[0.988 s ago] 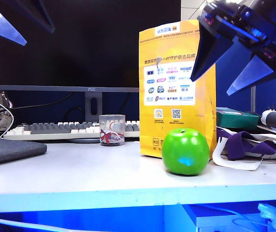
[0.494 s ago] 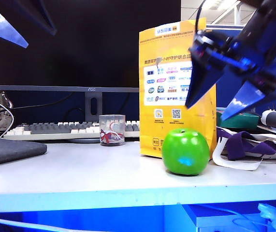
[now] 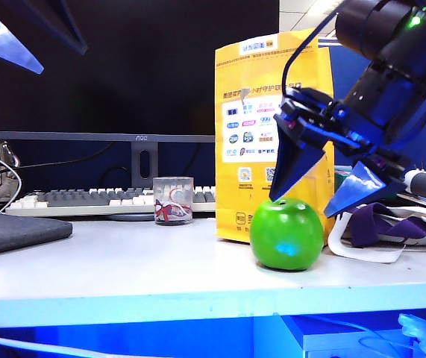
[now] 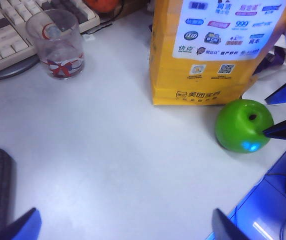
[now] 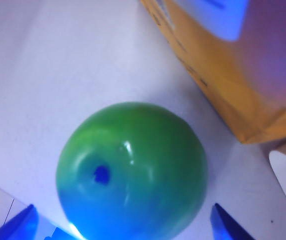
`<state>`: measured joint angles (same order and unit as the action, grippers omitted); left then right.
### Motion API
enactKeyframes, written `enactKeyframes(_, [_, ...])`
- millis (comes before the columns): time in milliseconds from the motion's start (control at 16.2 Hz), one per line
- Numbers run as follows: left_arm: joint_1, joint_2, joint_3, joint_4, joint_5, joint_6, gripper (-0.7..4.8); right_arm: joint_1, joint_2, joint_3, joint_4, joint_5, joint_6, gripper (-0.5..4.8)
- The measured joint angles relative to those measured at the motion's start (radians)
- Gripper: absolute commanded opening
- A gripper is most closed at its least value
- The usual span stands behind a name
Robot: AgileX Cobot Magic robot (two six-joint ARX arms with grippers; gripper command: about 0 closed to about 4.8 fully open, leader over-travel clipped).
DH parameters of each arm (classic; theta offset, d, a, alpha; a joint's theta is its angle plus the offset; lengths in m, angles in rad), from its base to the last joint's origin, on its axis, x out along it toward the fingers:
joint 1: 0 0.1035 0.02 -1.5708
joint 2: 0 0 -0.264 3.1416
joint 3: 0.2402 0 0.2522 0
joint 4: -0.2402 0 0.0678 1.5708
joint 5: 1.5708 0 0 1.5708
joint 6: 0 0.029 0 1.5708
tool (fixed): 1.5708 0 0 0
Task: Pick up the green apple and throw it into the yellow paper bag.
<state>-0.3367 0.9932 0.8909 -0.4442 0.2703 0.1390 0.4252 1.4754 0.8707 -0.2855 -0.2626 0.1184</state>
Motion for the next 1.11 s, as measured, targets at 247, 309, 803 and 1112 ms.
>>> enactKeyframes(247, [0.000, 0.002, 0.000, 0.006, 0.000, 0.000, 4.61, 0.000, 0.019, 0.000, 0.011, -0.002, -0.001, 4.79])
enactKeyframes(309, [0.000, 0.002, 0.000, 0.007, 0.000, 0.000, 4.61, 0.000, 0.019, 0.000, 0.018, -0.001, 0.000, 4.79])
enactKeyframes(803, [0.000, 0.002, 0.000, 0.007, 0.000, -0.009, 4.61, 0.000, 0.019, 0.000, 0.020, -0.001, 0.003, 4.29])
enactKeyframes(1112, [0.000, 0.002, 0.000, 0.014, 0.000, -0.016, 4.61, 0.000, 0.019, 0.000, 0.020, -0.003, 0.008, 3.65])
